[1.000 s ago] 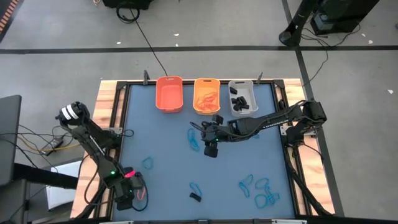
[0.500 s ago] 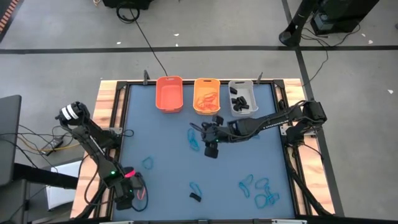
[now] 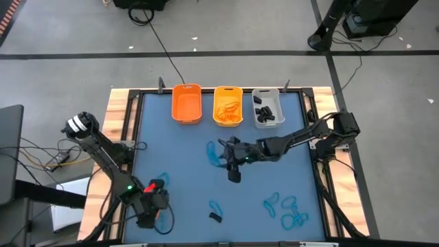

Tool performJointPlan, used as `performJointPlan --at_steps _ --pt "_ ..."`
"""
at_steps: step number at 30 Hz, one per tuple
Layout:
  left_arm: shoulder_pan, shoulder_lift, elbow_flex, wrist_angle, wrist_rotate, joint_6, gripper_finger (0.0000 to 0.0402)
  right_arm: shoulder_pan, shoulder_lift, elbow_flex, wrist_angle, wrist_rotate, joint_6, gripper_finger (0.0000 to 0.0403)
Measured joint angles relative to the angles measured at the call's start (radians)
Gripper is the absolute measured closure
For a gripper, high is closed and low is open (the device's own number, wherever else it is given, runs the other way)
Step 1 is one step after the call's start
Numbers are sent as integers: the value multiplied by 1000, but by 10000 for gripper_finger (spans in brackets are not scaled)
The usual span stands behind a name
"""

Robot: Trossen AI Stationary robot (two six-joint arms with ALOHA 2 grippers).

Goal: Sort rubber bands into baskets
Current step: Put the orange rubber band into the yellow bin

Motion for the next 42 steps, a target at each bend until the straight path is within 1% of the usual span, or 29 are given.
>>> performJointPlan --at_steps 4,6,9,14,18,20,24,30,32,35,39,42 --pt "84 0 13 -8 -125 120 397 21 23 -96 295 -37 17 217" --pt "130 0 13 14 -183 188 396 32 55 -122 393 -53 17 217" --pt "203 0 14 77 -243 279 396 46 106 -130 475 -57 0 214" --pt "307 0 14 265 -256 458 396 54 197 -129 619 -25 -23 198" --pt "355 0 14 412 -256 576 395 54 249 -128 738 -37 -24 176" --pt "374 0 14 468 -256 622 395 54 266 -128 764 -50 -26 165" --pt "407 0 14 536 -256 669 395 54 278 -127 809 -96 -26 147" --pt "451 0 14 626 -256 706 395 60 277 -122 874 -112 -35 138" --pt "463 0 14 647 -257 719 395 60 277 -117 871 -112 -32 143" --pt "478 0 14 665 -257 729 395 61 277 -109 869 -112 -20 166" --pt "497 0 14 678 -257 728 395 60 277 -109 868 -111 -18 216" --pt "508 0 14 682 -265 728 395 60 277 -109 869 -104 -17 261"
